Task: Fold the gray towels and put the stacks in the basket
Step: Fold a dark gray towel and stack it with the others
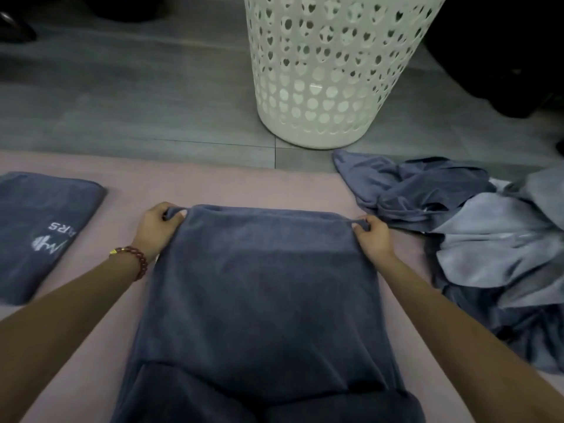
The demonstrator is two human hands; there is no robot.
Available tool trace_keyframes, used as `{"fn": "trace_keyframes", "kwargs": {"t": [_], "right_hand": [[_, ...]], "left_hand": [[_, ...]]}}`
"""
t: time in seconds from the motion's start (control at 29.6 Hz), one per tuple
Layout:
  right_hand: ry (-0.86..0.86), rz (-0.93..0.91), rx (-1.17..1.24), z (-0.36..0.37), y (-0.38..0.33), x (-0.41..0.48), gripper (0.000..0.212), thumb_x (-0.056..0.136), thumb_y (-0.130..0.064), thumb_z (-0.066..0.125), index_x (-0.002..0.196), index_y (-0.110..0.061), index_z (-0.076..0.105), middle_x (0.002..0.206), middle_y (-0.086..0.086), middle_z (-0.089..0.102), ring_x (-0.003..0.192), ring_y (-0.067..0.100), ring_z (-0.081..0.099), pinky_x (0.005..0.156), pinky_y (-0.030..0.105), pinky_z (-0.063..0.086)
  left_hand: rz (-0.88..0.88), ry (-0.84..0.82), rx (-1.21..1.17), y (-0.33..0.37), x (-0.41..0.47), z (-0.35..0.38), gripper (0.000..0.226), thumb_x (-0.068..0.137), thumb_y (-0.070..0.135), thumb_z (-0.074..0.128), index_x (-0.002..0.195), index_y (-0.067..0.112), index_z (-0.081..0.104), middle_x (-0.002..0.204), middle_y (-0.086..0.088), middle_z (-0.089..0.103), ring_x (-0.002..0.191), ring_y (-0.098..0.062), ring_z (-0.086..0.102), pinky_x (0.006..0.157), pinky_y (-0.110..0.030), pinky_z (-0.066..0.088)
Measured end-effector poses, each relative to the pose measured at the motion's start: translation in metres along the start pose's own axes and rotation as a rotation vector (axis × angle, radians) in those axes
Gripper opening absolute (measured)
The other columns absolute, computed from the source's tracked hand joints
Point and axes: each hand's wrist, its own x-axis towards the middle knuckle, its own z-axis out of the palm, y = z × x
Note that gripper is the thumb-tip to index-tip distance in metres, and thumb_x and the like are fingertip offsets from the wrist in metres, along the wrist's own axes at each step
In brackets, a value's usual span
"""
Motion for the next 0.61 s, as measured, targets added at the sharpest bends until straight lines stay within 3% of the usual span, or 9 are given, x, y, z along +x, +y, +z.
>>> {"fn": "trace_keyframes", "kwargs": {"t": [0.1, 0.17, 0.2, 0.3, 0.37, 0.44, 0.61], "right_hand": [[-0.170, -0.071, -0.203, -0.005, -0.003, 0.014, 0.018, 0.075, -0.014, 0.073, 0.090, -0.013, 0.062, 0.100, 0.008, 0.054, 0.089, 0.021, 0.052, 0.081, 0.027, 0.041], [-0.245, -0.183, -0.270, -0.009, -0.009, 0.021, 0.022, 0.069, -0.014, 0.078, 0.077, -0.022, 0.058, 0.102, 0.007, 0.053, 0.095, 0.019, 0.048, 0.081, 0.022, 0.036], [-0.285, -0.236, -0.279, -0.011, -0.011, 0.022, 0.028, 0.068, -0.011, 0.078, 0.070, -0.026, 0.054, 0.100, 0.006, 0.053, 0.096, 0.018, 0.047, 0.079, 0.019, 0.034], [-0.402, -0.315, -0.267, -0.015, -0.020, 0.023, 0.034, 0.068, -0.002, 0.076, 0.062, -0.025, 0.051, 0.087, 0.002, 0.053, 0.084, 0.015, 0.049, 0.065, 0.012, 0.037], [-0.449, -0.333, -0.307, -0.014, -0.025, 0.025, 0.026, 0.069, -0.002, 0.073, 0.063, -0.018, 0.053, 0.076, 0.001, 0.053, 0.073, 0.016, 0.050, 0.062, 0.024, 0.040], [-0.473, -0.356, -0.358, -0.014, -0.028, 0.025, 0.021, 0.069, -0.002, 0.071, 0.064, -0.014, 0.055, 0.067, -0.001, 0.053, 0.063, 0.013, 0.048, 0.060, 0.027, 0.039], [-0.455, -0.301, -0.218, -0.017, -0.028, 0.020, 0.030, 0.070, 0.002, 0.069, 0.062, -0.020, 0.050, 0.061, -0.004, 0.050, 0.050, 0.001, 0.042, 0.050, 0.017, 0.035]], "left_hand": [[-0.014, -0.113, -0.039, 0.006, 0.003, -0.003, 0.009, 0.085, 0.004, 0.066, 0.092, -0.001, 0.063, 0.098, -0.007, 0.057, 0.096, -0.018, 0.050, 0.068, -0.003, 0.037], [-0.028, -0.242, -0.114, 0.013, 0.007, -0.006, 0.006, 0.082, 0.000, 0.067, 0.084, 0.000, 0.061, 0.118, -0.002, 0.052, 0.110, -0.013, 0.048, 0.087, -0.009, 0.034], [-0.023, -0.330, -0.135, 0.016, 0.009, -0.007, 0.011, 0.080, 0.000, 0.069, 0.076, 0.002, 0.059, 0.121, -0.002, 0.051, 0.112, -0.011, 0.048, 0.089, -0.009, 0.034], [0.041, -0.509, -0.073, 0.026, 0.013, -0.005, 0.020, 0.061, 0.025, 0.072, 0.065, 0.012, 0.057, 0.098, -0.005, 0.064, 0.089, -0.009, 0.055, 0.073, -0.009, 0.042], [0.142, -0.510, 0.101, 0.028, 0.017, -0.004, 0.025, 0.052, 0.043, 0.063, 0.063, 0.021, 0.057, 0.071, 0.011, 0.062, 0.066, 0.001, 0.050, 0.061, -0.014, 0.039], [0.228, -0.476, 0.184, 0.030, 0.020, -0.006, 0.014, 0.057, 0.037, 0.062, 0.064, 0.026, 0.056, 0.061, 0.014, 0.058, 0.057, 0.004, 0.047, 0.055, -0.012, 0.035], [0.313, -0.442, 0.184, 0.031, 0.015, -0.027, 0.010, 0.063, 0.026, 0.061, 0.064, 0.018, 0.055, 0.065, 0.008, 0.059, 0.059, 0.003, 0.049, 0.056, -0.007, 0.034]]}}
